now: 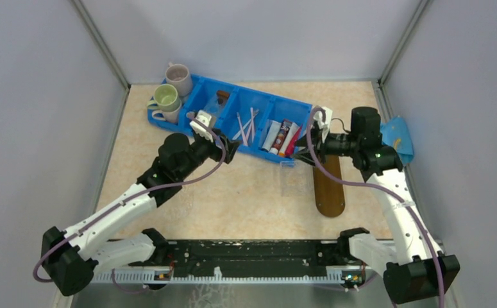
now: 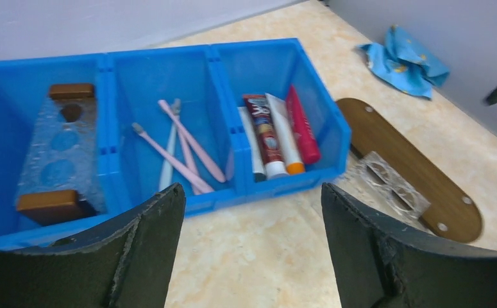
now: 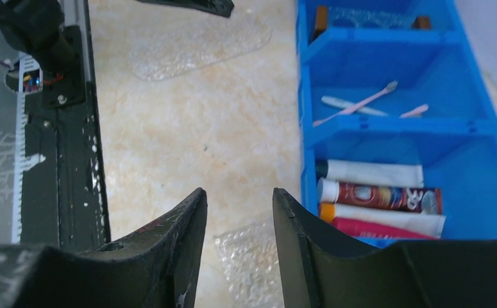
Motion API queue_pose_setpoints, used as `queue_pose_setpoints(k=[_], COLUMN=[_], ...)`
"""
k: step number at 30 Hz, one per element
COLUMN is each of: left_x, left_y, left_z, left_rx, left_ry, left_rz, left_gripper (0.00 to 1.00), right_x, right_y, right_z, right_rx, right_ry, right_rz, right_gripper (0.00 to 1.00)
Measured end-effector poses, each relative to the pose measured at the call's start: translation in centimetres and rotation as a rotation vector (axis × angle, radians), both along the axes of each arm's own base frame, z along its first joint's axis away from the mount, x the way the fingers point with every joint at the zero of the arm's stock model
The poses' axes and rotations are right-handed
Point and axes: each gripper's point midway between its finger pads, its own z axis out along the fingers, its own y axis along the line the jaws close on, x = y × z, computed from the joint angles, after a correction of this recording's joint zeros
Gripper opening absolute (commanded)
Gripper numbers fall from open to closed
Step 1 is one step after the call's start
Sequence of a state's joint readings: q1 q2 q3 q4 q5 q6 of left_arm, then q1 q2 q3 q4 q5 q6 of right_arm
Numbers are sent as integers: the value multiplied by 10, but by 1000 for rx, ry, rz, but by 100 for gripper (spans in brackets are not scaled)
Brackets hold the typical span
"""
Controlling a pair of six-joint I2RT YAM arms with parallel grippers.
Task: Prepare toiletry sets of a toothbrush and toothpaste on the tray
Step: Pick up the toothpaste holder from the storage box.
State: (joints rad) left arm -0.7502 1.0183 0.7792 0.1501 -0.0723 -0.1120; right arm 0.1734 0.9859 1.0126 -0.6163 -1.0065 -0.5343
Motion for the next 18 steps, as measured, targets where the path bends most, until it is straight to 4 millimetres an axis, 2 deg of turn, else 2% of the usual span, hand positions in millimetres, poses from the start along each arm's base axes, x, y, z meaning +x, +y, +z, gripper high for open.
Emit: queue_pose_setpoints(k=[2,5,14,18], left_x=[10,26,78,104], left_y=[11,30,77,101], left_z=[3,4,20,8], left_rx=[7,20,47,70], left_ry=[-10,-9,7,45], left_rz=[45,112,267,332], left_gripper=[83,83,83,83], right_x=[5,7,2,3], right_y=[5,10,14,12], right_z=[19,32,29,26], right_rx=[38,91,146,155], right_ry=[-28,-37,11,18], right_rz=[9,24,30,21], right_gripper=[44,48,48,49])
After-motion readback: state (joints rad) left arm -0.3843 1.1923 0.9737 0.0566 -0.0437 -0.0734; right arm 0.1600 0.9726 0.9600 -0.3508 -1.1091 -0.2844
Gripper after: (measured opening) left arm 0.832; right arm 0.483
